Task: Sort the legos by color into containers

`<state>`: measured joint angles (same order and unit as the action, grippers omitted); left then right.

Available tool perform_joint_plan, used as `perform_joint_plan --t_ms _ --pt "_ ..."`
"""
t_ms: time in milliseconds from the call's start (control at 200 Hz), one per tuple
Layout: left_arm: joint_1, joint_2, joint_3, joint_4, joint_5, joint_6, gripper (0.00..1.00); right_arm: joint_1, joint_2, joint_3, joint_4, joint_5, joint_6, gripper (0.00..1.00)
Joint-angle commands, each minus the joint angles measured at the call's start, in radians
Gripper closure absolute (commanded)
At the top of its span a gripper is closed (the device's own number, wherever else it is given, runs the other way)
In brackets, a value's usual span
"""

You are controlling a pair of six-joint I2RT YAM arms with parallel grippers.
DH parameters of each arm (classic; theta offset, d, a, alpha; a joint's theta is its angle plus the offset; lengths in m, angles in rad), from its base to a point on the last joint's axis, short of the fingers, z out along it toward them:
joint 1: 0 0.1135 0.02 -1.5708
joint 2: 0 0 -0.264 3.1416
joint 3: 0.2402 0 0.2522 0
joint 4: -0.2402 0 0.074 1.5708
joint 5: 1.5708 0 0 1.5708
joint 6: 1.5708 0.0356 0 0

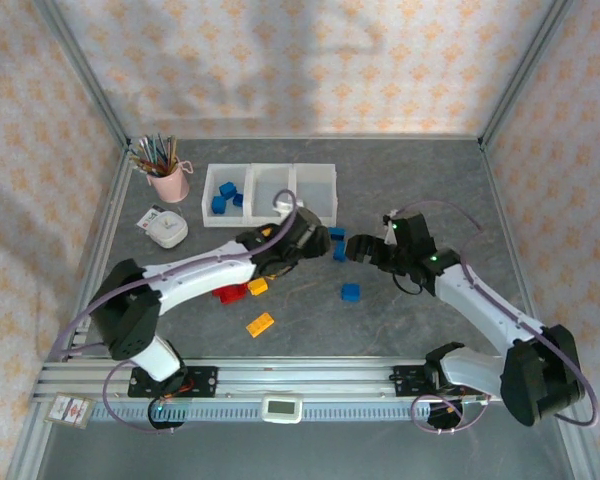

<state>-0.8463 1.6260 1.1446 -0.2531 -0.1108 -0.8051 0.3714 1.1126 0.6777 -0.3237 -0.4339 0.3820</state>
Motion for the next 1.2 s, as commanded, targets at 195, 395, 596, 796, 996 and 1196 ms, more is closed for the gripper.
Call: perform_joint_plan --t_ms 195,395,596,796,996,1196 --pt "-0.042 0.271 0.202 -0.031 -0.024 0.063 0.27 -0.115 -0.088 -0.104 -0.011 -0.049 0.04 0.0" --pt "-0.043 0.409 0.282 -0.02 0.008 0.131 0.25 -0.148 -0.079 -0.114 0.001 -0.065 0.028 0.0" --pt "-0.043 0.51 0.386 -0.077 -0.035 0.158 0.25 -0.156 -0.072 -0.117 -0.005 -0.059 0.024 0.0" --pt "-0.042 0.57 0.443 -0.114 -0.088 0.173 0.35 -0.156 -0.074 -0.11 -0.009 -0.052 0.022 0.0" --pt "-0.042 0.594 0.455 -0.1 -0.078 0.186 0.47 -0.158 -0.064 -0.106 -0.012 -0.048 0.015 0.0" --pt "-0.042 0.56 0.435 -0.092 -0.073 0.182 0.65 -0.157 -0.073 -0.092 -0.028 -0.032 0.011 0.0"
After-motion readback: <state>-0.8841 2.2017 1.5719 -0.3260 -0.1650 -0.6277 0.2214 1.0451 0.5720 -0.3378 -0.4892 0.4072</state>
